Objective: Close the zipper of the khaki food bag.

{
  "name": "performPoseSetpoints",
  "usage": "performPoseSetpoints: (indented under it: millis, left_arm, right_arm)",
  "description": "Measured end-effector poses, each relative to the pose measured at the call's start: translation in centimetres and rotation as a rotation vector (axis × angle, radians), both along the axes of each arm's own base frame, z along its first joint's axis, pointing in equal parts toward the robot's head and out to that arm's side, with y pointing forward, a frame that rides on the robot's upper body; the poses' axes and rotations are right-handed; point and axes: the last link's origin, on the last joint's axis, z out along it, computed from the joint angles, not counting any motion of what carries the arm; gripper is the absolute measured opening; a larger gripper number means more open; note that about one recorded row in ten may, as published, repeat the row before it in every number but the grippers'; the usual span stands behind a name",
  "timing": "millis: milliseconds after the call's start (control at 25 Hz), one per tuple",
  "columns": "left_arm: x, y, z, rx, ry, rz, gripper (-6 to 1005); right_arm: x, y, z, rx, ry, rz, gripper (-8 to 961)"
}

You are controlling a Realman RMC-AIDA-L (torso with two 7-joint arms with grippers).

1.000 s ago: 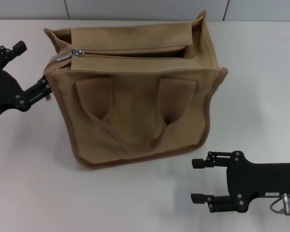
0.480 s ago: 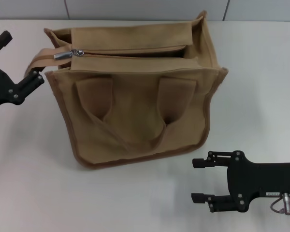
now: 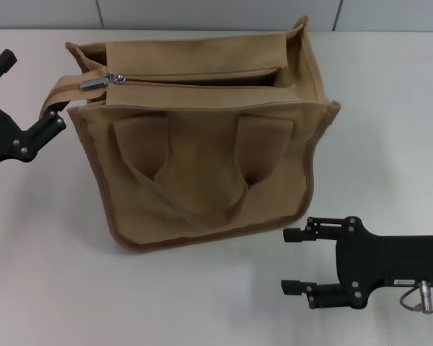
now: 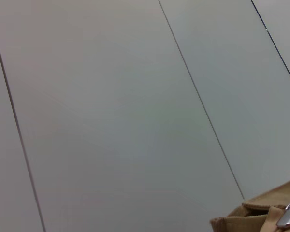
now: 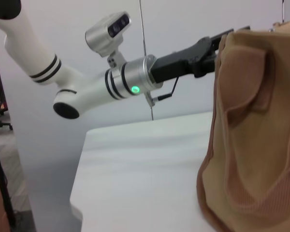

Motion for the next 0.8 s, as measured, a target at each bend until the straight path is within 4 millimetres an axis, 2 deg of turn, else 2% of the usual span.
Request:
performPoseSetpoints:
  millis: [240,600,680,800]
  left_arm:
    - [0.0,0.1,0.0,0.001,-0.002,-0.001,707]
    - [0.1,0.1,-0.1,-0.007,0.001,-0.003,503]
    - [0.1,0.0,-0.2,-0.011,0.003,-0.005,325]
    - [0.1,0.0,-0.2,-0.012,0.003,-0.006,293]
  right_arm:
    - [-1.1,-0.1,0.7,0.046,0.101,0.038,729]
    - [-1.9,-0.9,2.7,0.119,0.259,0.078,730]
    - [-2.3,-1.0,3.3,0.137,0.304,0.090,730]
    - [-2.9,-1.0,4.4,0.153,0.375,0.114,730]
